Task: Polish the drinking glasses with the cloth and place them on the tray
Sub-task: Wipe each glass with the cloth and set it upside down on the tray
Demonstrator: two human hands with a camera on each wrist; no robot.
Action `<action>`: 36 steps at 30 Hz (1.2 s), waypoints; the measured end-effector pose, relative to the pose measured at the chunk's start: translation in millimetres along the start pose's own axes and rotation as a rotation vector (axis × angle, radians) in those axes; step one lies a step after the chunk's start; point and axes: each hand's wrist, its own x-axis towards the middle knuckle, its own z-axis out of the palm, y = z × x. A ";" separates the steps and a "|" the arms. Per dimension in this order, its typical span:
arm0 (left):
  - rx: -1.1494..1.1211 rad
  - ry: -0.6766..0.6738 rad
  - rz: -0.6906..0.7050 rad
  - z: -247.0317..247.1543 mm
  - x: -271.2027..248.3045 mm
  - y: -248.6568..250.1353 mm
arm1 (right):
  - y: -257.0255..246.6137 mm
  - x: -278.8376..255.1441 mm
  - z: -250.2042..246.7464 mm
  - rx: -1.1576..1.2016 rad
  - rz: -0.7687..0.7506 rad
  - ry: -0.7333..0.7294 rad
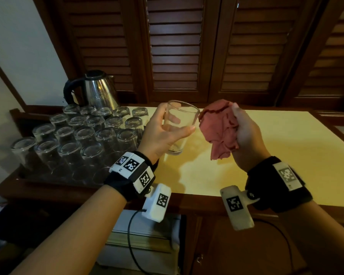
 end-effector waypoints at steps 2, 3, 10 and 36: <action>0.054 -0.023 -0.027 -2.5 -1.2 1.4 | -9.4 -2.5 1.3 -0.024 -0.092 -0.037; 0.081 -0.041 -0.036 -2.9 -1.6 2.3 | -13.0 -5.2 2.6 -0.077 -0.136 -0.091; 0.244 -0.081 -0.027 -6.5 2.1 9.1 | -21.7 -20.6 19.1 -0.678 -0.346 -0.408; 0.255 -0.367 0.014 -19.1 -3.5 18.2 | -22.6 -5.4 15.5 -0.773 -0.369 -0.637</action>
